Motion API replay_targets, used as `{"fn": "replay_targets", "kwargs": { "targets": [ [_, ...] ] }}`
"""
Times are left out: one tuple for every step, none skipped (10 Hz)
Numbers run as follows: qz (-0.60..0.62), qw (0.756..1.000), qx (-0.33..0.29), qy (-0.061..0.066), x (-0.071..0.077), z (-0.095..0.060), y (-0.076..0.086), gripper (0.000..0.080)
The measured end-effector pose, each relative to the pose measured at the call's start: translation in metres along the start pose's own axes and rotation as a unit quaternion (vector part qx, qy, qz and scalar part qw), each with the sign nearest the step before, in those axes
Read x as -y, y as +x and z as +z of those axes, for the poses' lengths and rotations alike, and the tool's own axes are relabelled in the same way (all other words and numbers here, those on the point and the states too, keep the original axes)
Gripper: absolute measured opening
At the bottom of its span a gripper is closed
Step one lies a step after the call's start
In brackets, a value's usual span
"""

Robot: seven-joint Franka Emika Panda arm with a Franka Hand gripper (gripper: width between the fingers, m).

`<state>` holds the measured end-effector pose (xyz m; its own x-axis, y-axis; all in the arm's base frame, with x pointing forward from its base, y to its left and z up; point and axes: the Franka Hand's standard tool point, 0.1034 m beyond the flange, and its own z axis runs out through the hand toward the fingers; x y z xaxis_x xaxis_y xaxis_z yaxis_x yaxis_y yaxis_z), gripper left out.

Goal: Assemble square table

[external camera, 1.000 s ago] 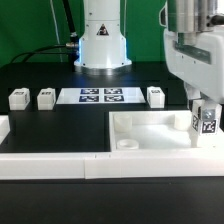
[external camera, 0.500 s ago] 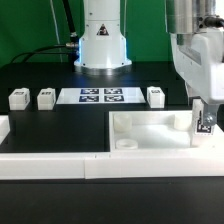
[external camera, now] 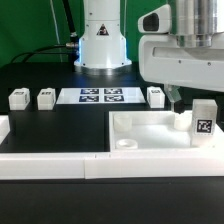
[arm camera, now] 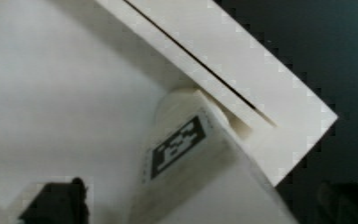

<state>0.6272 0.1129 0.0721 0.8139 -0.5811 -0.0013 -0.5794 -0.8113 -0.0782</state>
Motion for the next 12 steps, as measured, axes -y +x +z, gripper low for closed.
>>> {"fn": "replay_targets", "kwargs": {
  "targets": [
    [-0.058,0.998,-0.004,0.003,0.0039,-0.0013,0.0007,0.0649],
    [-0.084,0.996,-0.008,0.006,0.0039,-0.0005,0.0014,0.0649],
    [-0.074,0.997,-0.008,0.007,0.0040,-0.0004,0.0012,0.0640],
    [-0.074,0.997,-0.008,0.007,0.0039,-0.0004,0.0013,0.0474],
    [-0.067,0.998,-0.008,0.007,0.0040,-0.0004,0.0011,0.0340],
    [-0.006,1.000,-0.007,0.008,0.0033,-0.0003,0.0015,0.0291],
    [0.027,1.000,-0.007,0.008,0.0031,-0.0002,0.0016,0.0291],
    [0.081,0.997,-0.006,0.008,0.0026,-0.0002,0.0019,0.0291],
    [0.115,0.993,-0.006,0.008,0.0023,-0.0001,0.0021,0.0291],
    [0.176,0.984,-0.006,0.010,0.0015,0.0000,0.0030,0.0291],
    [0.240,0.971,-0.002,0.011,0.0006,-0.0002,0.0037,0.0291],
    [0.293,0.956,0.006,0.008,0.0004,-0.0010,0.0037,0.0291]
  ]
}}
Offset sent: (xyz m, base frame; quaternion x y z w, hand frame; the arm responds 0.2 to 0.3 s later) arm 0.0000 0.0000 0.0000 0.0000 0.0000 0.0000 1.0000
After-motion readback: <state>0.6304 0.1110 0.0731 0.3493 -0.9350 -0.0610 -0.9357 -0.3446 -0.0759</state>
